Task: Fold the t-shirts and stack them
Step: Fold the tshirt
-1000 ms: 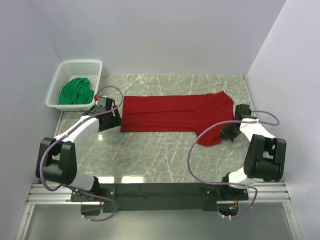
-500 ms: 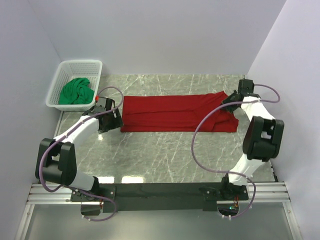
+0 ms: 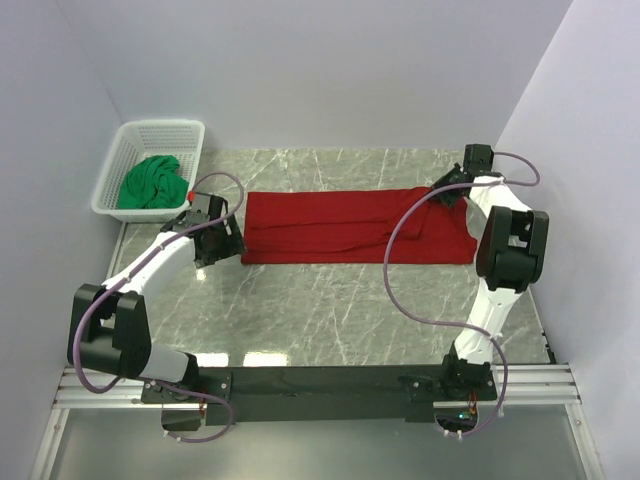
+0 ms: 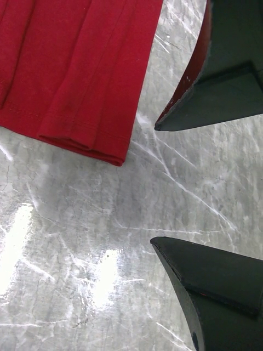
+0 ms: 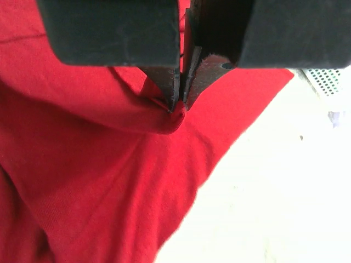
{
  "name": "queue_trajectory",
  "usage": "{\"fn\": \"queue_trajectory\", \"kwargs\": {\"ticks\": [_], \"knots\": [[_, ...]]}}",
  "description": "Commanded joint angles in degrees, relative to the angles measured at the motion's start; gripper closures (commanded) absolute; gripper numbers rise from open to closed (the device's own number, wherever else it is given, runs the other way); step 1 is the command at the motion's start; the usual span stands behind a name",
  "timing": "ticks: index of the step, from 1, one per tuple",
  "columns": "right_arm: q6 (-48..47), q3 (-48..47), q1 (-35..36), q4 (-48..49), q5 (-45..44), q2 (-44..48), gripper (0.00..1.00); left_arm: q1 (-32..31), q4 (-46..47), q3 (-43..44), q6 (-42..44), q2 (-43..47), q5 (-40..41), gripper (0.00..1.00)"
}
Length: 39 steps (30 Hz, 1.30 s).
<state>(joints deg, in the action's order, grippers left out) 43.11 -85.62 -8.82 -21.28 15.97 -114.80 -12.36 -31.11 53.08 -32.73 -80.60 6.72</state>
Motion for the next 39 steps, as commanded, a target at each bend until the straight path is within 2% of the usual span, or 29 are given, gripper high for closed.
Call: {"fn": "queue_trajectory", "kwargs": {"ticks": [1, 6, 12, 15, 16, 22, 25, 29, 33, 39], "knots": [[-0.66, -4.37, 0.21, 2.91, 0.12, -1.47, 1.0, -0.21, -0.53, 1.68, -1.28, 2.02, -0.22, 0.17], [0.04, -5.78, 0.29, 3.52, 0.21, -3.84, 0.99, -0.21, -0.44, 1.24, -1.55, 2.2, -0.13, 0.17], [0.74, -5.69, 0.12, 4.05, -3.66, -3.67, 0.98, -0.21, -0.26, 0.89, -1.63, 2.37, -0.04, 0.17], [1.27, -6.57, 0.12, 3.97, -3.49, -4.46, 0.78, -0.21, 0.0, 0.53, -1.9, 2.46, -0.22, 0.16], [1.45, -7.53, 0.12, 2.75, -3.4, -4.64, 0.65, -0.21, 0.0, 0.53, -1.9, 2.46, -0.22, 0.16], [-1.62, -2.99, 1.43, 2.03, -2.52, 0.62, 0.41, -0.21, 0.44, 0.1, -2.07, 2.73, -0.04, 0.14], [-1.63, 3.43, 2.05, 2.91, -1.99, 5.28, 0.37, -0.21, 1.49, -0.17, -2.34, 2.73, -0.3, 0.12], [-0.49, 10.38, 3.37, 2.38, -3.13, 9.77, 0.36, -0.21, 2.99, -0.78, -2.6, 2.03, -0.57, 0.07], [2.15, 18.37, 4.42, 5.98, -3.05, 13.11, 0.36, -0.21, 3.87, -1.13, -2.69, 1.85, -1.01, 0.02], [3.99, 20.06, 6.97, 6.42, -3.39, 11.71, 0.36, -0.21, 3.96, -1.31, -2.16, 1.94, -1.01, 0.01]]}}
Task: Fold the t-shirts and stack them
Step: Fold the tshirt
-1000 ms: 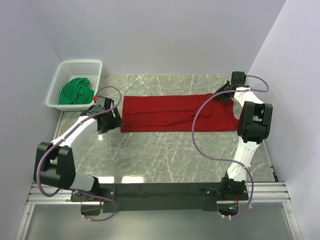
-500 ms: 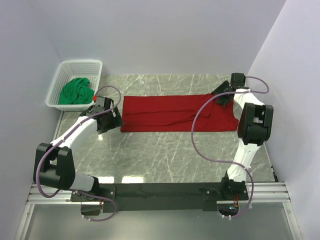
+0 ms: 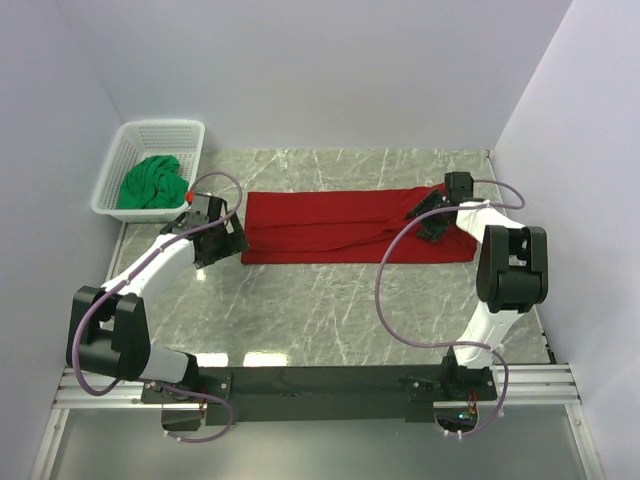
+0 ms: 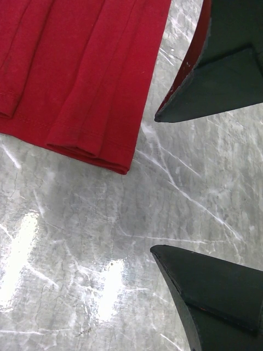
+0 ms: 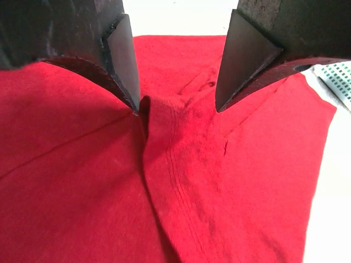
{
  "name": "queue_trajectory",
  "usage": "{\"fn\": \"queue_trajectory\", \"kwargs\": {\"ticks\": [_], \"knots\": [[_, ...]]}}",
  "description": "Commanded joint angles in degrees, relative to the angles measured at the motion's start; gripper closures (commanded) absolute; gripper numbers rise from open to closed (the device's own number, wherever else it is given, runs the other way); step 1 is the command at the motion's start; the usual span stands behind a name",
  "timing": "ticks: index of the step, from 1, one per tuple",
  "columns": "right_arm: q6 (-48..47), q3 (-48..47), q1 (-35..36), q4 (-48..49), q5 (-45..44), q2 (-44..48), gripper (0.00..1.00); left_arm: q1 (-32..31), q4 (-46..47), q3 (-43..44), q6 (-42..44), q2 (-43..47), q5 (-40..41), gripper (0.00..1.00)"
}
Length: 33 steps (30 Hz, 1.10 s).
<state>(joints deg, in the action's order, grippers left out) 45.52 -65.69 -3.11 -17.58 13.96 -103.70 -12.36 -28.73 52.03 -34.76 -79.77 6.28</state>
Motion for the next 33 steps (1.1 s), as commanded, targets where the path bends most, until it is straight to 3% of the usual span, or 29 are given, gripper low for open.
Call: {"fn": "queue_trajectory", "kwargs": {"ticks": [1, 11, 24, 28, 33], "knots": [[2.11, 0.3, 1.44, 2.99, -1.65, 0.43, 0.36, -0.21, 1.49, -0.26, -0.04, 1.19, -0.57, 0.02], [3.61, -2.51, 2.06, 4.66, -0.69, -2.99, 0.43, -0.21, 0.96, -1.67, -0.39, 2.77, -0.13, 0.04], [4.5, -20.25, 2.68, 8.54, 5.12, -13.37, 0.44, -0.21, 0.25, -0.97, -0.39, 2.69, -0.39, 0.04], [-0.23, -23.08, 2.85, 6.07, 4.68, -12.06, 0.44, -0.3, 0.17, 0.35, -0.92, 1.99, -1.62, 0.04], [-7.62, -19.93, 4.61, 2.56, 5.29, -5.3, 0.44, -1.35, 1.04, 2.02, -1.8, 0.58, -4.08, 0.14]]}}
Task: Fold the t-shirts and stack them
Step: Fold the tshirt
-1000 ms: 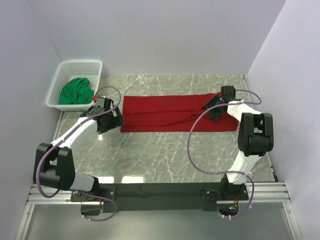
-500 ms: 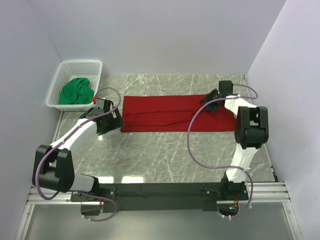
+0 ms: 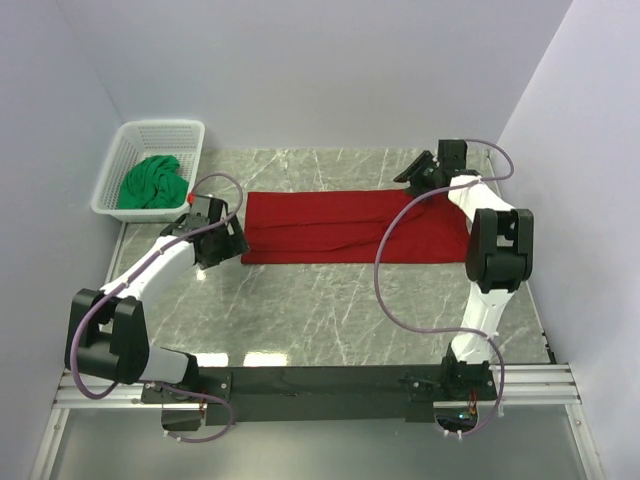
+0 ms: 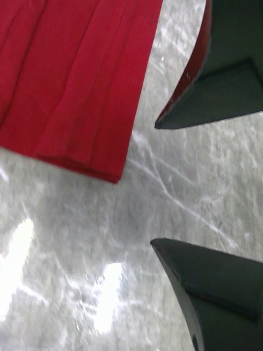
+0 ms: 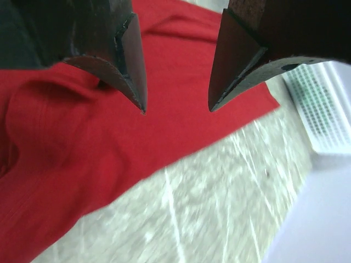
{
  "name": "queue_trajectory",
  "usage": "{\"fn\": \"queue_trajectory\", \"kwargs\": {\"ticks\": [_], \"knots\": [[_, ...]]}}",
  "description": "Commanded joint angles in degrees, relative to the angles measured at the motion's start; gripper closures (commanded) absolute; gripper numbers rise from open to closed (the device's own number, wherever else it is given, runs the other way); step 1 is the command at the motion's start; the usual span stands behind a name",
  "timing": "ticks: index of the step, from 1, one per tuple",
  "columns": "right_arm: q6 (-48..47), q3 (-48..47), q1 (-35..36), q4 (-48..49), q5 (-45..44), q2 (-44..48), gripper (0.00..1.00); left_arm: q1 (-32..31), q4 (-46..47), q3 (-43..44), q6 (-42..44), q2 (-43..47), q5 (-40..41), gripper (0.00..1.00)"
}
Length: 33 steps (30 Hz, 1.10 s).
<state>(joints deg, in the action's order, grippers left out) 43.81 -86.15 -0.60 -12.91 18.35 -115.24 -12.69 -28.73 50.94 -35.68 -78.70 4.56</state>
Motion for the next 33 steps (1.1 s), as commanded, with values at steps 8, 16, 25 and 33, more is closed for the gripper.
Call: {"fn": "queue_trajectory", "kwargs": {"ticks": [8, 16, 25, 33], "knots": [[-15.51, 10.72, 12.01, -3.53, 0.02, 13.64, 0.56, -7.43, 2.71, 8.03, -1.05, -8.31, -1.83, 0.45], [-6.47, 19.08, 18.17, 3.76, 3.96, 12.15, 0.6, -9.37, 5.96, 10.67, -2.2, -15.07, -3.15, 0.47], [3.82, 23.83, 23.18, 9.91, 3.27, 9.95, 0.49, -9.37, 7.72, 11.73, -1.76, -19.39, -2.54, 0.46], [8.92, 23.66, 24.68, 12.11, 2.13, 6.87, 0.45, -9.37, 8.34, 10.94, -1.58, -20.44, -1.66, 0.46]]}}
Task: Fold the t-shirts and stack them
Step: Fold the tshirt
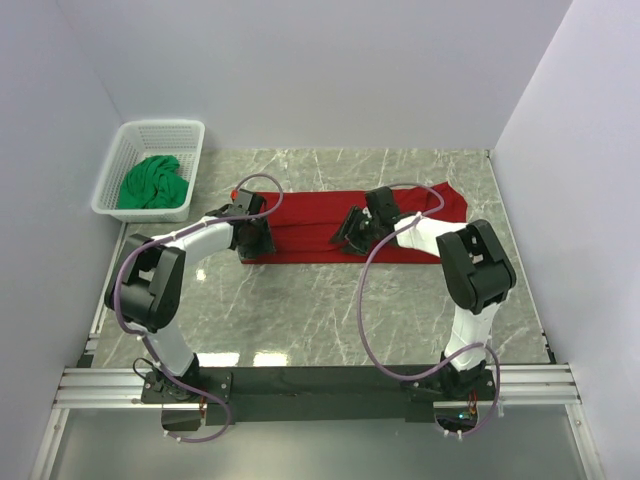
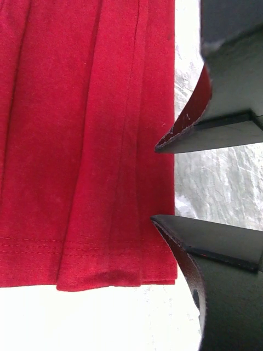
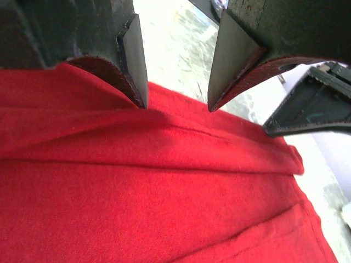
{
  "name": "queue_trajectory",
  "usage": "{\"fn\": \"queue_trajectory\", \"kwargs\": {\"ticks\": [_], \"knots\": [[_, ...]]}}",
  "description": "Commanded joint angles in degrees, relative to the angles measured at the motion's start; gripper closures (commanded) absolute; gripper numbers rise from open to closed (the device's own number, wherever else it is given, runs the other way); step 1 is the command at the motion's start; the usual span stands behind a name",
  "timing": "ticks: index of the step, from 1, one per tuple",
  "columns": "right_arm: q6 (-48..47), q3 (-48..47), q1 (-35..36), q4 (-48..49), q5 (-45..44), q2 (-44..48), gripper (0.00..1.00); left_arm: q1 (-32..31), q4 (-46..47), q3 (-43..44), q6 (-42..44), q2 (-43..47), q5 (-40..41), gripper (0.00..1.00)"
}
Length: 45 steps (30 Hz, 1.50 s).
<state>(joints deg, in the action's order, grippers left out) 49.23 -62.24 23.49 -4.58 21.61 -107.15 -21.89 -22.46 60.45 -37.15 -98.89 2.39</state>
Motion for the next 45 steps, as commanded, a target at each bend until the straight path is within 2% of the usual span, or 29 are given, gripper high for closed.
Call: {"fn": "queue_trajectory", "kwargs": {"ticks": [1, 12, 28, 32, 38, 45], "knots": [[3.76, -0.34, 0.68, 3.7, -1.39, -1.48, 0.45, -0.08, 2.07, 1.26, -0.12, -0.51, 0.59, 0.46], [4.38, -5.17, 0.77, 2.91, -5.34, -4.99, 0.45, -0.17, 2.15, -0.15, -0.12, -0.95, 0.07, 0.46], [-0.54, -23.63, -3.97, -4.12, -11.76, -13.52, 0.46, -0.17, 0.58, -1.29, -0.12, -0.69, 1.03, 0.47], [-4.66, -23.81, -5.64, -5.43, -12.46, -11.5, 0.46, -0.17, -0.39, -1.38, -0.21, -0.25, 1.65, 0.47], [-11.95, -19.51, -8.1, -9.29, -14.48, -1.86, 0.46, -0.08, -1.97, 1.51, -0.3, 2.3, 2.53, 0.46], [-13.99, -7.22, -14.25, -13.17, -21.52, 9.32, 0.48, 1.15, -2.33, 5.12, -0.03, 1.52, 3.58, 0.45]]}}
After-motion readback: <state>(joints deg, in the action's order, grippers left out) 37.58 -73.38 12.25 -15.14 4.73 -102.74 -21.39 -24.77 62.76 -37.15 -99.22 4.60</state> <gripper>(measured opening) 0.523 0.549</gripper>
